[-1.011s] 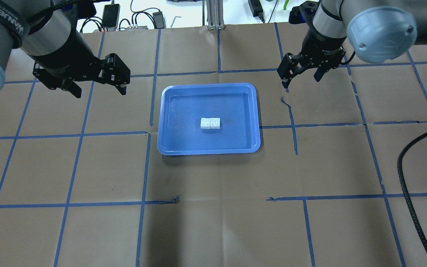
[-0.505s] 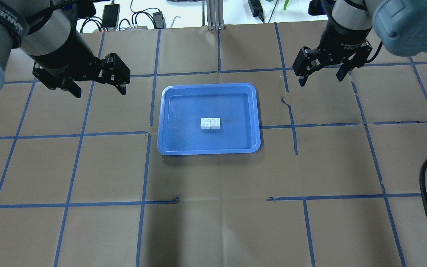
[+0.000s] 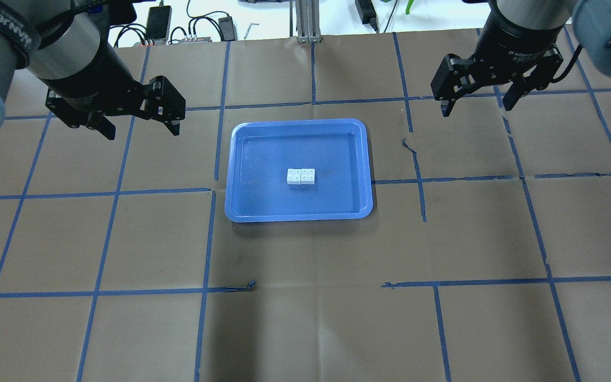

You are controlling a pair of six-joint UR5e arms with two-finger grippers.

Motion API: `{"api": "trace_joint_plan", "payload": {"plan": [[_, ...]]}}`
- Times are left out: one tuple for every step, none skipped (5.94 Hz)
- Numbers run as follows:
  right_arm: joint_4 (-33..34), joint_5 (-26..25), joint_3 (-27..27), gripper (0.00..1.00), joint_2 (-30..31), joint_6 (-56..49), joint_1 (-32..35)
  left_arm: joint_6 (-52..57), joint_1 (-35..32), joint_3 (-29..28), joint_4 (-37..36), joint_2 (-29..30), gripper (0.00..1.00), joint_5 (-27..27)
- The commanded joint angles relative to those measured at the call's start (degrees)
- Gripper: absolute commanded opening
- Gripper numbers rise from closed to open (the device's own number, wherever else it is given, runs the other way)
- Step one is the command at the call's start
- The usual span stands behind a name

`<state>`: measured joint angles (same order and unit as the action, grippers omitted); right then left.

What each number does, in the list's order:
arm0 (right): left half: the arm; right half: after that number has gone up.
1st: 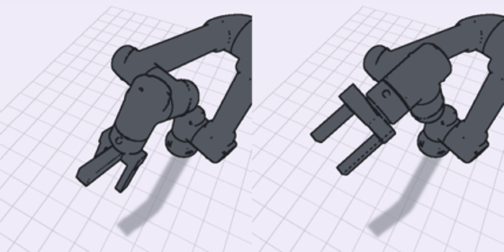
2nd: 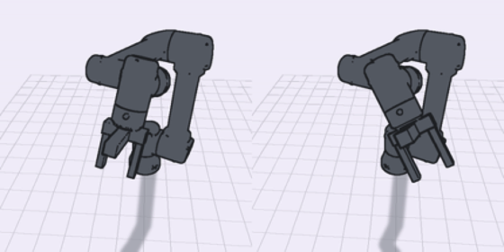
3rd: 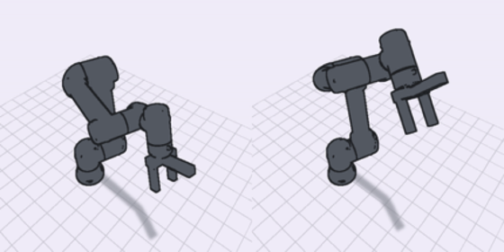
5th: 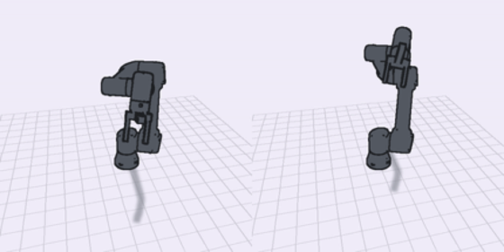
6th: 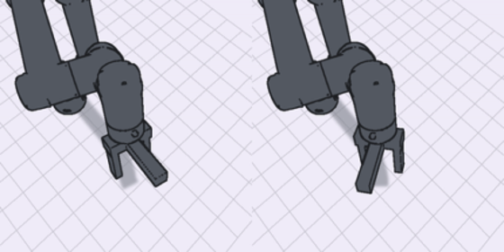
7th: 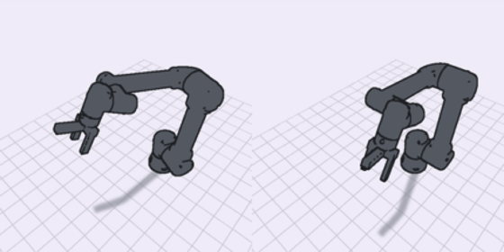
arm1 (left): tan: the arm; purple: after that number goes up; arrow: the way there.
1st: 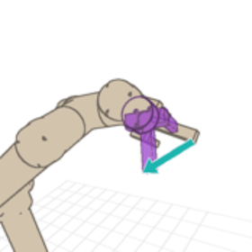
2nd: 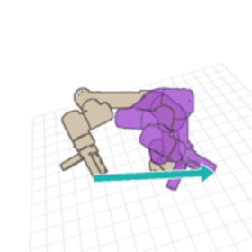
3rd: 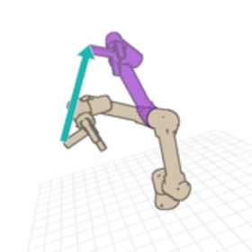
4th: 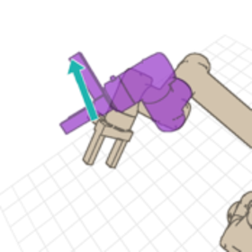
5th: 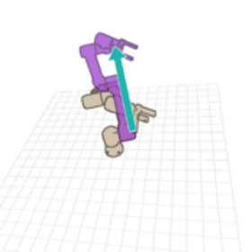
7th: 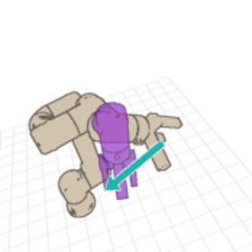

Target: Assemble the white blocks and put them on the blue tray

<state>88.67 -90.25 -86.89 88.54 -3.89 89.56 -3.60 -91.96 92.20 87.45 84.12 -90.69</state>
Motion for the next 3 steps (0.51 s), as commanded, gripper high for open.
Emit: {"api": "trace_joint_plan", "payload": {"plan": [[0.0, -0.1, 0.1, 1.00, 0.1, 0.1, 0.3, 0.0, 0.0, 0.0, 0.0, -0.1, 0.99, -0.1], [-0.1, 0.0, 0.1, 1.00, 0.1, 0.1, 0.3, 0.1, 0.1, 0.0, 0.0, -0.2, 0.99, -0.2], [-0.1, 0.0, 0.0, 1.00, 0.1, 0.1, 0.3, 0.3, 0.0, 0.2, 0.1, -0.3, 0.99, -0.3]]}}
